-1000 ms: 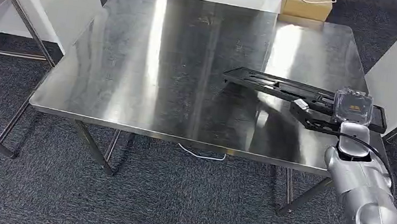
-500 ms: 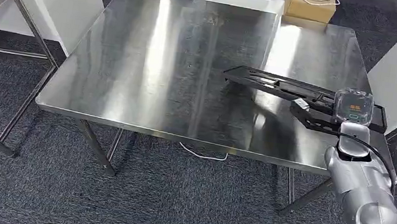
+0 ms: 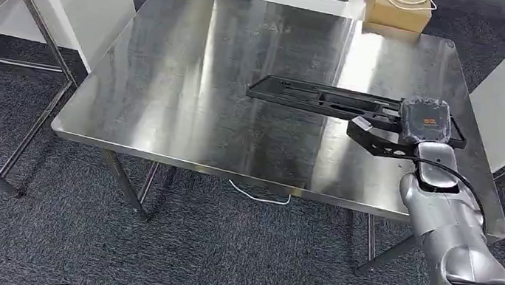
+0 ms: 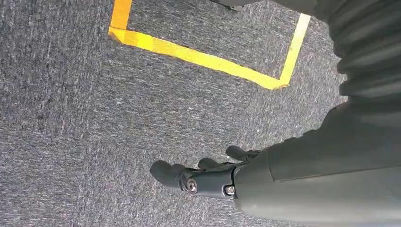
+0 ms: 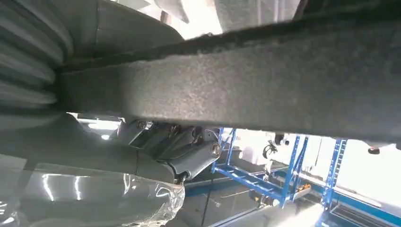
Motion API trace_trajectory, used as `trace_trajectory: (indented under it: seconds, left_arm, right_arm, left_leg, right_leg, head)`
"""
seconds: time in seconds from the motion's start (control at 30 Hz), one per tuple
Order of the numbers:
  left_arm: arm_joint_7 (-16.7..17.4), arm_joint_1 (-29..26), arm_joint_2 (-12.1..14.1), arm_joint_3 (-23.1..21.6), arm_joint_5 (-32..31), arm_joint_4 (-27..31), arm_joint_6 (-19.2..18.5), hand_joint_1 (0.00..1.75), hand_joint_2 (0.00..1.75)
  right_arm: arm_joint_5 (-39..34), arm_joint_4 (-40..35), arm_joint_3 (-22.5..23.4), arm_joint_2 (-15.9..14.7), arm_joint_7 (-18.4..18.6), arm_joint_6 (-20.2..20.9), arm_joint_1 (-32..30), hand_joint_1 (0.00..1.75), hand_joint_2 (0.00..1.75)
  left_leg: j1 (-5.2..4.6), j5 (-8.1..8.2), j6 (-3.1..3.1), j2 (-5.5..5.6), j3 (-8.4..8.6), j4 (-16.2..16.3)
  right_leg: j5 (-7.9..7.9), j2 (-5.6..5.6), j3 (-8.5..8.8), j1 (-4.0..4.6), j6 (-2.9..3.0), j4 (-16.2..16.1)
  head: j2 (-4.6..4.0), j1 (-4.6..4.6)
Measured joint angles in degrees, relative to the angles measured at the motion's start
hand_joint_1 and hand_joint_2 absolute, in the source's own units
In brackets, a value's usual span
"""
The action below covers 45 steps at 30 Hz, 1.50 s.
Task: Take the parts from the cabinet and place them on the table.
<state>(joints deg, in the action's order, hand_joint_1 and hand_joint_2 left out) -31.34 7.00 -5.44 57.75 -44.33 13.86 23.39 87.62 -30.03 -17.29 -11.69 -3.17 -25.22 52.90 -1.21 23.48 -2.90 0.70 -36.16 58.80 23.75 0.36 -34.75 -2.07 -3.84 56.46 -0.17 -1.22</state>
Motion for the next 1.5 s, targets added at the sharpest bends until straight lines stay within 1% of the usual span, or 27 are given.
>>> trace_trajectory:
  seconds: [0.17,0.2,0.27,0.3,0.37,0.43,0.5,0.6,0.73,0.8,0.93,1.13,1.17,1.23,1.3,1.37,1.43,1.5]
  left_arm:
    - [0.0,-0.17,0.0,0.0,-0.09,0.0,0.0,0.0,1.75]
    - [-0.02,-0.2,0.0,0.0,-0.06,0.0,0.0,0.0,1.75]
    - [-0.02,-0.32,0.0,0.0,0.13,0.0,-0.31,0.0,1.75]
    - [0.04,-0.4,0.02,0.0,0.29,0.0,-0.66,0.0,0.0]
    - [0.9,-0.6,0.02,0.0,0.07,-0.02,-1.27,0.0,0.0]
    - [1.73,-0.78,0.07,0.0,-0.55,-0.04,-3.17,0.0,0.0]
    - [2.82,-0.79,0.07,-0.07,-1.29,-0.04,-4.22,0.0,0.0]
    - [4.24,-0.8,0.07,-0.04,-1.4,-0.07,-4.55,0.0,0.0]
    - [5.25,-0.8,0.07,-0.2,-2.34,-0.07,-4.44,0.0,0.0]
    - [5.46,-0.82,0.07,-0.2,-2.38,-0.07,-4.78,0.0,0.0]
    - [5.49,-0.81,0.09,-0.26,-2.56,-0.07,-5.35,0.0,0.0]
    - [5.73,-0.8,0.11,-0.33,-3.1,-0.07,-5.42,0.0,0.0]
    - [5.9,-0.79,0.11,-0.39,-3.17,-0.07,-5.51,0.0,0.0]
    - [6.27,-0.78,0.13,-0.68,-3.43,-0.07,-5.9,0.0,0.0]
    - [6.58,-0.71,0.13,-0.7,-3.58,-0.07,-6.19,0.0,0.0]
    - [6.93,-0.64,0.13,-0.79,-3.76,-0.07,-6.56,0.0,0.0]
    - [7.5,-0.44,0.13,-0.9,-4.13,-0.07,-6.64,0.0,0.0]
    - [7.83,-0.3,0.13,-1.12,-4.37,-0.07,-6.69,0.0,0.0]
  right_arm:
    - [-0.07,0.35,0.0,0.33,-0.09,-0.46,0.01,1.75,1.75]
    - [-0.15,0.44,0.0,0.41,-0.13,-0.48,0.01,0.0,0.0]
    - [-0.2,0.63,0.0,0.55,-0.15,-0.61,0.0,0.0,0.0]
    - [-0.07,0.72,0.0,0.61,-0.15,-0.63,0.0,0.0,0.0]
    - [0.24,1.05,0.0,0.74,-0.15,-0.63,-0.08,0.0,0.0]
    - [0.33,1.25,0.0,0.92,-0.15,-0.61,-0.08,0.0,0.0]
    - [0.37,1.51,0.0,0.94,-0.15,-0.55,-0.1,0.0,0.0]
    - [0.31,1.7,0.0,0.94,-0.13,-0.55,-0.11,0.0,0.0]
    - [0.15,1.84,0.0,0.94,-0.09,-0.55,-0.41,0.0,0.0]
    - [0.09,2.01,0.0,0.92,0.07,-0.3,-0.45,0.0,0.0]
    - [0.09,2.16,0.02,0.59,1.25,1.64,-0.56,0.0,0.0]
    - [0.02,2.43,0.13,-0.07,2.01,2.47,-0.77,0.0,0.0]
    - [-0.13,2.47,0.31,-0.22,2.25,3.33,-0.78,0.0,0.0]
    - [-0.79,2.62,0.83,-0.61,3.06,6.74,-0.77,0.0,0.0]
    - [-2.63,2.86,1.75,-0.92,3.78,11.9,-0.58,0.0,0.0]
    - [-6.15,3.32,3.28,-1.09,4.0,17.65,0.24,0.0,0.0]
    - [-7.19,4.28,5.13,-1.59,6.28,24.39,1.53,0.0,0.0]
    - [-7.89,5.16,6.34,-2.58,7.74,28.88,2.64,0.0,0.0]
  left_leg:
    - [-0.01,-0.02,-0.02,0.0,-0.04,0.0]
    - [-0.01,-0.02,-0.03,0.0,-0.05,0.0]
    - [-0.02,-0.02,-0.03,0.0,-0.05,0.0]
    - [-0.03,-0.02,-0.03,0.0,-0.05,0.0]
    - [-0.05,-0.02,-0.03,0.0,-0.06,0.0]
    - [-0.08,-0.02,-0.04,0.0,-0.06,0.0]
    - [-0.08,-0.02,-0.04,0.0,-0.06,0.0]
    - [-0.08,-0.02,-0.04,0.01,-0.06,0.0]
    - [-0.09,-0.02,-0.05,0.01,-0.06,0.0]
    - [-0.09,-0.02,-0.05,0.01,-0.06,0.0]
    - [-0.09,-0.02,-0.05,0.02,-0.05,0.0]
    - [-0.12,-0.03,-0.07,0.03,-0.06,0.0]
    - [-0.12,-0.04,-0.07,0.03,-0.06,0.0]
    - [-0.12,-0.04,-0.07,0.09,-0.06,0.0]
    - [-0.12,-0.04,-0.08,0.1,-0.06,0.0]
    - [-0.12,-0.04,-0.08,0.09,-0.01,0.0]
    - [-0.11,-0.11,-0.19,0.16,0.03,-0.01]
    - [-0.08,-0.19,-0.31,0.33,0.04,-0.04]
  right_leg:
    - [-0.08,0.0,0.04,-0.03,-0.11,-0.15]
    - [-0.09,0.0,0.05,-0.03,-0.13,-0.17]
    - [-0.1,0.0,0.05,-0.04,-0.14,-0.19]
    - [-0.1,0.0,0.05,-0.05,-0.14,-0.2]
    - [-0.1,0.0,0.05,-0.07,-0.14,-0.21]
    - [-0.1,0.01,0.04,-0.11,-0.15,-0.21]
    - [-0.1,0.0,0.04,-0.11,-0.15,-0.22]
    - [-0.11,0.01,0.04,-0.11,-0.15,-0.22]
    - [-0.11,0.01,0.04,-0.12,-0.16,-0.23]
    - [-0.11,0.01,0.03,-0.12,-0.16,-0.23]
    - [-0.11,0.0,0.04,-0.13,-0.16,-0.23]
    - [-0.12,0.0,0.03,-0.14,-0.16,-0.24]
    - [-0.12,-0.01,0.03,-0.14,-0.16,-0.24]
    - [-0.12,-0.03,0.04,-0.15,-0.16,-0.24]
    - [-0.12,-0.03,0.05,-0.15,-0.17,-0.25]
    - [-0.13,-0.02,0.06,-0.15,-0.18,-0.31]
    - [-0.16,-0.06,0.11,-0.15,-0.22,-0.43]
    - [-0.16,-0.31,0.25,-0.14,-0.23,-0.56]
  head:
    - [0.0,-0.02]
    - [0.0,-0.02]
    - [0.0,-0.02]
    - [0.0,-0.02]
    - [0.0,-0.02]
    - [0.0,-0.07]
    - [0.0,-0.02]
    - [0.0,-0.02]
    - [0.0,-0.02]
    - [0.0,-0.02]
    - [0.0,-0.02]
    - [0.0,-0.02]
    - [0.0,-0.02]
    - [0.0,-0.02]
    - [0.0,-0.02]
    - [0.0,-0.04]
    - [0.0,-0.02]
    - [0.0,-0.02]
